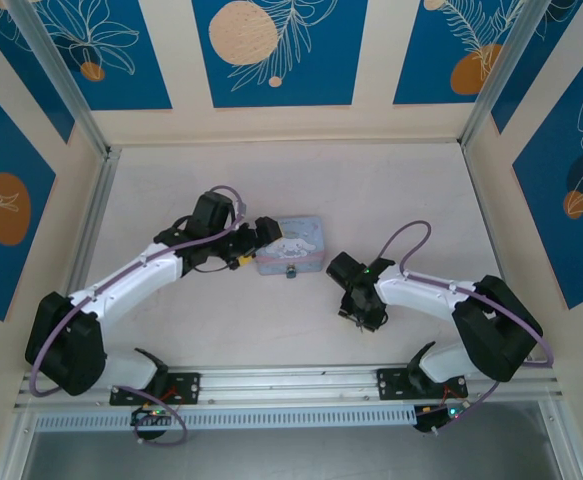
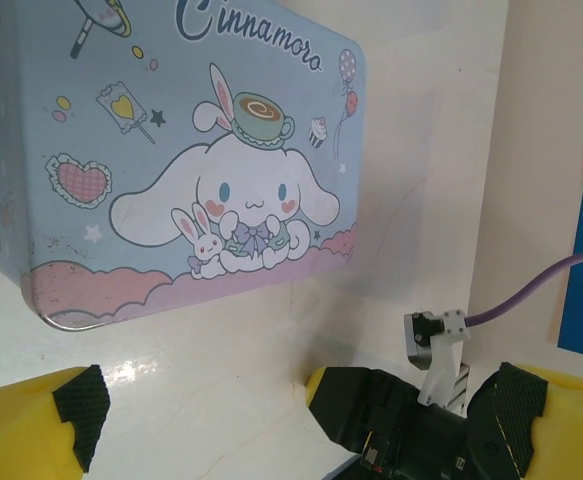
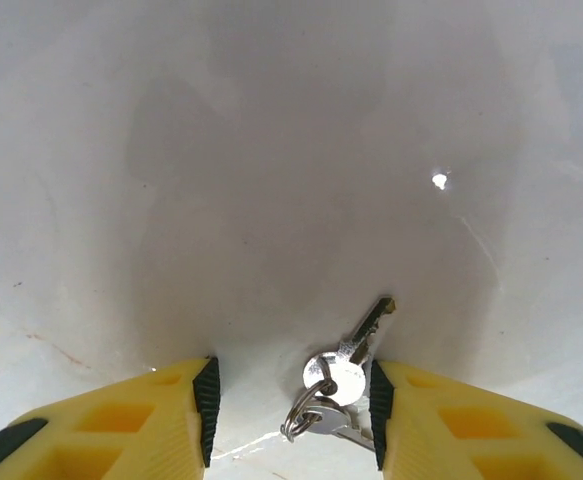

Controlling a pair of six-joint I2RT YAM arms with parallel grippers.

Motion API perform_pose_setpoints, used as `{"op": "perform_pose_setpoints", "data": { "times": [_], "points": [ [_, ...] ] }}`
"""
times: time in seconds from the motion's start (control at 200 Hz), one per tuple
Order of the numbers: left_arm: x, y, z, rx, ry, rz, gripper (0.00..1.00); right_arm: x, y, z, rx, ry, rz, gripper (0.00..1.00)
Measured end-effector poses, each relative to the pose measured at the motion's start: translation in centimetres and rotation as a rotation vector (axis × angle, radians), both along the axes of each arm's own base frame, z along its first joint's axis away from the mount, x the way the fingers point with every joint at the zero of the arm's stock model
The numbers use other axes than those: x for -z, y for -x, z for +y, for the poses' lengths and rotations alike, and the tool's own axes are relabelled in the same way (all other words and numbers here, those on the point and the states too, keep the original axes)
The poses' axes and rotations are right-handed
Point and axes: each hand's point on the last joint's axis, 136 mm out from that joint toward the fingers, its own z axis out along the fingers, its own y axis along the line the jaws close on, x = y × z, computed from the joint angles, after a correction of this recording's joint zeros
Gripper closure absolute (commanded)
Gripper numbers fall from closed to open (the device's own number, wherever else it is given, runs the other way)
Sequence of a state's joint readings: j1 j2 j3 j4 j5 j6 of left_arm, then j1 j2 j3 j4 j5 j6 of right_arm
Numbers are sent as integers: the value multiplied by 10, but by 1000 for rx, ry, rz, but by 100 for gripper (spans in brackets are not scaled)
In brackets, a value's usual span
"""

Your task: Unlock the padlock with the key

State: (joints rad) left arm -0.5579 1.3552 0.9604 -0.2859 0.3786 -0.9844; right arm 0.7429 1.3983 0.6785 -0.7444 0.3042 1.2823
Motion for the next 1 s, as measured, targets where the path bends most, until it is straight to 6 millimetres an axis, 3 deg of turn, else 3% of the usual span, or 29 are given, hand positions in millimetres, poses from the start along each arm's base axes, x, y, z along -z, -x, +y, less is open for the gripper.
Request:
{"op": "perform_pose_setpoints", "data": {
  "times": [0.21,0.395,0.615,0.995],
  "points": [
    [3,0,3,-14,-16,-3,0,0,-2,5,-17,-8,-34,76],
    [5,1,4,-17,-21,1,0,-4,-3,9,-22,-41,-59,100],
    [9,3,6,-16,-25,8,0,-11,6,10,-38,-105,-79,100],
    [24,10,-2,-24,70,53,0,-65,-15,30,36,-339,-231,100]
  ]
}}
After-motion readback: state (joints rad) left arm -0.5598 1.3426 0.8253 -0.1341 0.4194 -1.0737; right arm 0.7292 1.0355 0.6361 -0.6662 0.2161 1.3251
